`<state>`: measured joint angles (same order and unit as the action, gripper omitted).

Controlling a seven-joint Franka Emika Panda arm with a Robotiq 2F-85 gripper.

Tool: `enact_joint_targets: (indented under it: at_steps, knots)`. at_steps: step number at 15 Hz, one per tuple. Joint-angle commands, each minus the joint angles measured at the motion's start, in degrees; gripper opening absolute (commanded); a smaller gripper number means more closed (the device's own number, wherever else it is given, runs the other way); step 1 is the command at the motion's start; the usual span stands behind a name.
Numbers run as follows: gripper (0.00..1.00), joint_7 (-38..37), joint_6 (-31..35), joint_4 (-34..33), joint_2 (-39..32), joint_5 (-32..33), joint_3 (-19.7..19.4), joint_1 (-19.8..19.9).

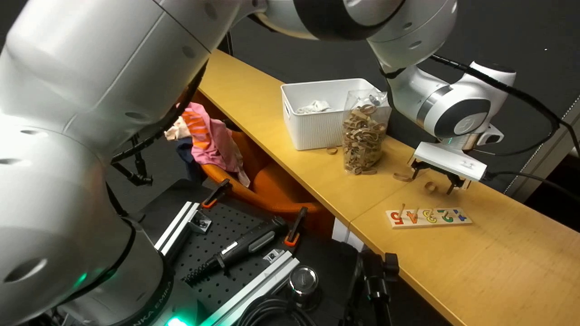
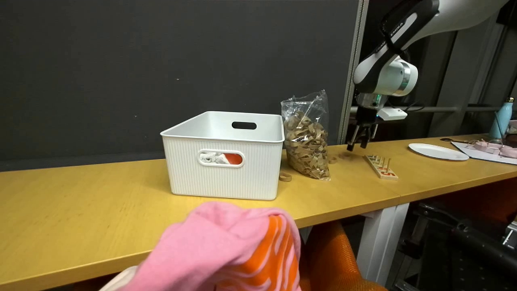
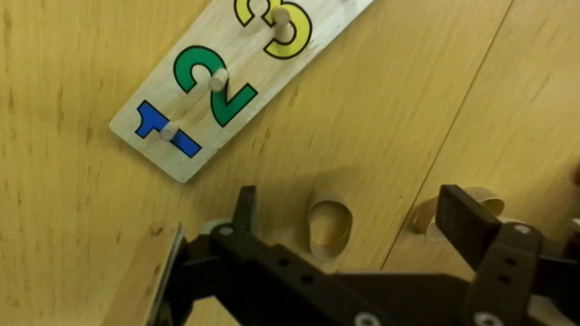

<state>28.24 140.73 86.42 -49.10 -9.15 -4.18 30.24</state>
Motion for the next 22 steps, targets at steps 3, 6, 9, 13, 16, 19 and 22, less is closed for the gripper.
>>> enact_joint_targets:
  at_steps: [3, 6, 9, 13, 16, 19, 22]
  knots:
    - [1.00, 0.71, -0.49, -9.08, -6.22, -0.38, 2.83, 2.26]
    - [1.00, 0.40, -1.01, -12.78, -8.90, -0.09, 3.32, 2.44]
    - [0.87, 0.23, -1.64, -15.88, -11.08, 0.10, 3.47, 2.52]
    - [0.51, 0.15, -1.64, -18.64, -13.24, 0.37, 3.58, 2.37]
    - [0.27, 0.13, -1.24, -19.14, -13.83, 0.48, 3.71, 2.15]
    - [0.05, 0.96, 1.33, -15.63, -11.93, -0.54, 3.42, 1.22]
    - [0.00, 1.02, 2.70, -13.66, -10.72, -0.56, 3.66, 0.81]
